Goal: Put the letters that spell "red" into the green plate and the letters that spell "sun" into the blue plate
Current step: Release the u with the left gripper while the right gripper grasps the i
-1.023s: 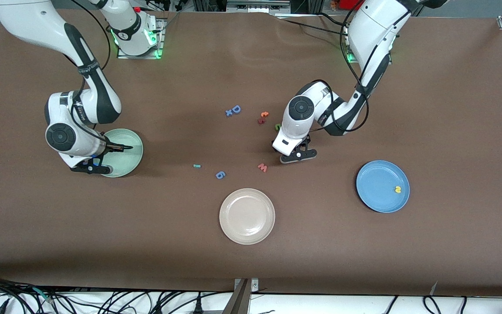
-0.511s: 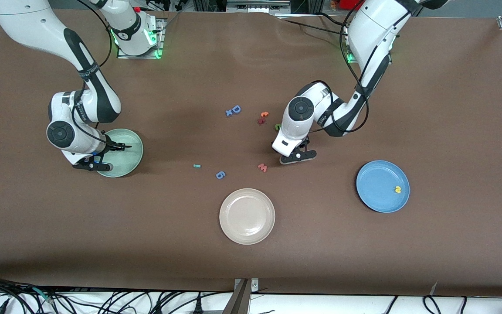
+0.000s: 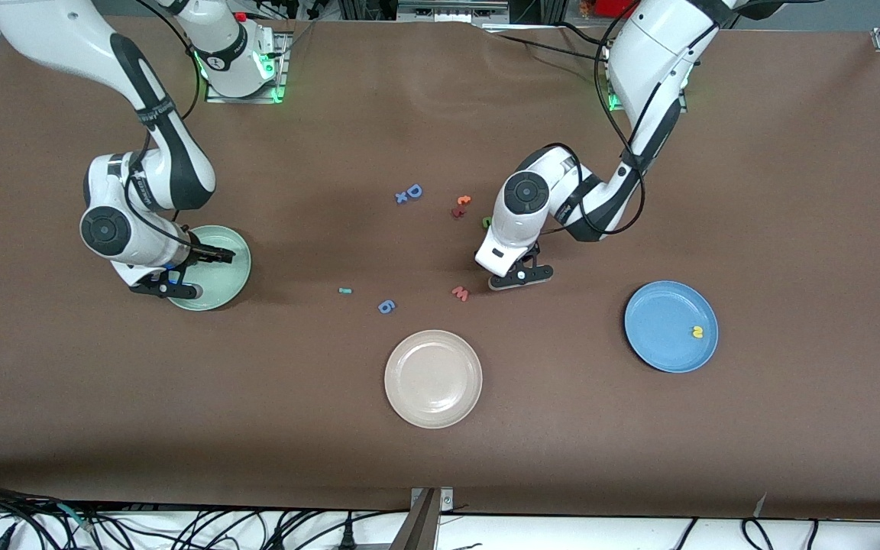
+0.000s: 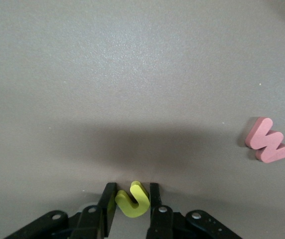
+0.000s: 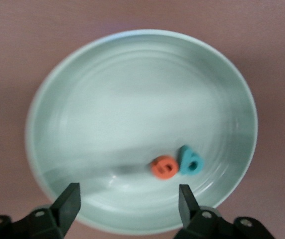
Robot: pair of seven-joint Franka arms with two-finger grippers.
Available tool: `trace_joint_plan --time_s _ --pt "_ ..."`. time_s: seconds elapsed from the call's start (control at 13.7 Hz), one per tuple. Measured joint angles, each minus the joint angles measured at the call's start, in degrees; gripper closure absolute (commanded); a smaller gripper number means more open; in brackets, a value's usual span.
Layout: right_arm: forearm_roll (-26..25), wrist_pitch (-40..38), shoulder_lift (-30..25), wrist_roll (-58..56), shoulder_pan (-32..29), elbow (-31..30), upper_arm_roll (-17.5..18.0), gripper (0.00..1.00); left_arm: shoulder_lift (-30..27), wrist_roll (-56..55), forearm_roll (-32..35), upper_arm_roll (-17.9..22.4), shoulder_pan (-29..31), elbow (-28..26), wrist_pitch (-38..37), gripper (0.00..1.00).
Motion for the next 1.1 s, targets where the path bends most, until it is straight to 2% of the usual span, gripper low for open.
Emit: trace_joint_plan --time_s 0.15,0.22,0.37,0.51,0.73,0.88,1.1 --pt "2.1 -3.2 -1.7 4.2 0.1 3.2 3.2 0.03 0.0 0.0 0.0 0.0 0.0 0.0 0.0 0.78" --pt "2.5 -3.6 -1.9 7.4 0.4 4.8 4.8 0.03 0.0 0.0 0.0 0.0 0.0 0.0 0.0 0.81" --pt "2.6 -3.5 -1.1 15.2 1.4 7.6 7.1 0.03 0.0 0.0 0.0 0.0 0.0 0.3 -1.0 0.82" --pt "2.7 -2.2 1.4 24.1 3.6 10.6 7.7 0.03 0.0 0.0 0.0 0.0 0.3 1.4 -3.4 0.82" --pt "2.7 4.5 6.1 38.3 7.5 12.9 7.8 0.03 0.0 2.0 -1.1 0.0 2.3 5.7 -10.2 0.82" --pt "2.7 9.2 8.8 48.2 10.0 13.2 7.8 0.03 -0.2 7.6 -3.9 0.1 5.0 9.9 -16.4 0.82" --pt "2.6 14.6 11.8 59.6 12.9 13.3 7.8 0.04 -0.8 15.2 -4.3 0.0 10.8 13.0 -20.8 0.82"
